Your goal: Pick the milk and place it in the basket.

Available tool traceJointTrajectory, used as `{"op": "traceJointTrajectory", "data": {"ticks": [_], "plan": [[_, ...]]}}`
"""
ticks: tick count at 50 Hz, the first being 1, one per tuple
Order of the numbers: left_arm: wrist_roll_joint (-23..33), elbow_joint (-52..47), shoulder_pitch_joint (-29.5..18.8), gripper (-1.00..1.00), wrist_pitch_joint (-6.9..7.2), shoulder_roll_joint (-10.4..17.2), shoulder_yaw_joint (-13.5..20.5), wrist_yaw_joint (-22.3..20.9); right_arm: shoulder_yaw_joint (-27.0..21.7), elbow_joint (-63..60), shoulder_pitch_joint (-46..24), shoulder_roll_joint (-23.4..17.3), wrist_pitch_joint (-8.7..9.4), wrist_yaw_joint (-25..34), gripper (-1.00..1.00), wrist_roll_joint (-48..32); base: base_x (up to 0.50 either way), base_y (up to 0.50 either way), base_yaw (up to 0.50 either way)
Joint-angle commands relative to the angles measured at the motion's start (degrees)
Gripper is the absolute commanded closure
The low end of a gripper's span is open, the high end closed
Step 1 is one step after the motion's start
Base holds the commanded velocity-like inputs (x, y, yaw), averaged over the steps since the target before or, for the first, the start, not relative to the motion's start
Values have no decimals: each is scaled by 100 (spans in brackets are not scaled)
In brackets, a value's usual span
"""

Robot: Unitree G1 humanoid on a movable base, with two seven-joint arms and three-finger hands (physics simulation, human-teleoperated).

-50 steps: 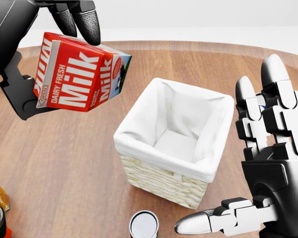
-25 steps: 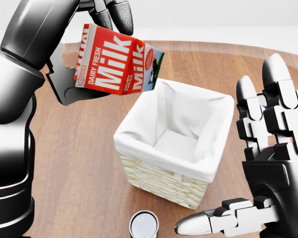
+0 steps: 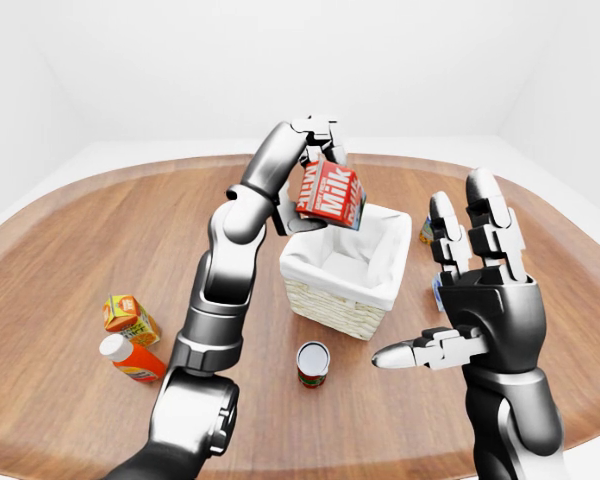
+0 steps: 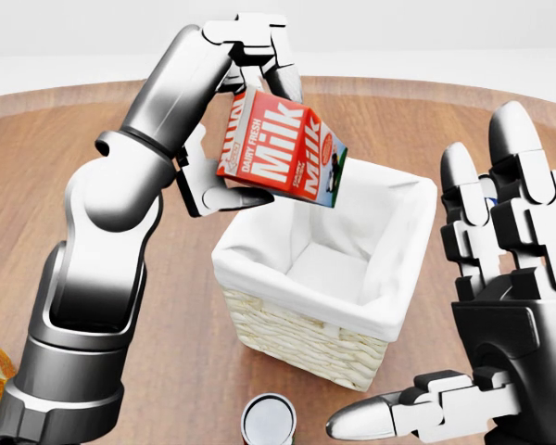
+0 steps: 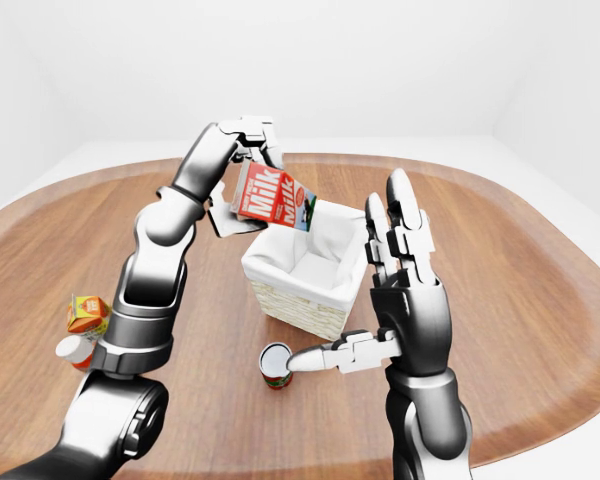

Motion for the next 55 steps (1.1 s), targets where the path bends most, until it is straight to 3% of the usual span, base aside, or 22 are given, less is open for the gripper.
{"op": "traceJointTrajectory", "data": {"ticks": [1,20,28,33,39,46,55], "plan": [[-462,562,-2,100,0,-255,-72,467,-6,-5,6,-1,0,9,-100,10,0,0,0],[-818,2397,-451,100,0,-289,23,935,72,3,21,0,0,-9,-100,-21,0,0,0],[-892,3012,-657,100,-280,-305,30,1087,50,24,36,-3,0,10,-100,1,0,0,0],[-936,3558,-863,100,-561,-300,63,1204,41,0,32,-4,0,7,-100,15,0,0,0],[-1112,4299,-1186,100,-992,-280,138,1355,55,-6,32,-5,0,1,-100,3,0,0,0],[-1182,3995,-1047,100,-1000,-373,82,1500,46,21,21,0,0,3,-100,8,0,0,0],[-1031,4587,-1142,100,-1000,-427,48,1651,66,-11,49,-2,0,-2,-100,3,0,0,0]]}}
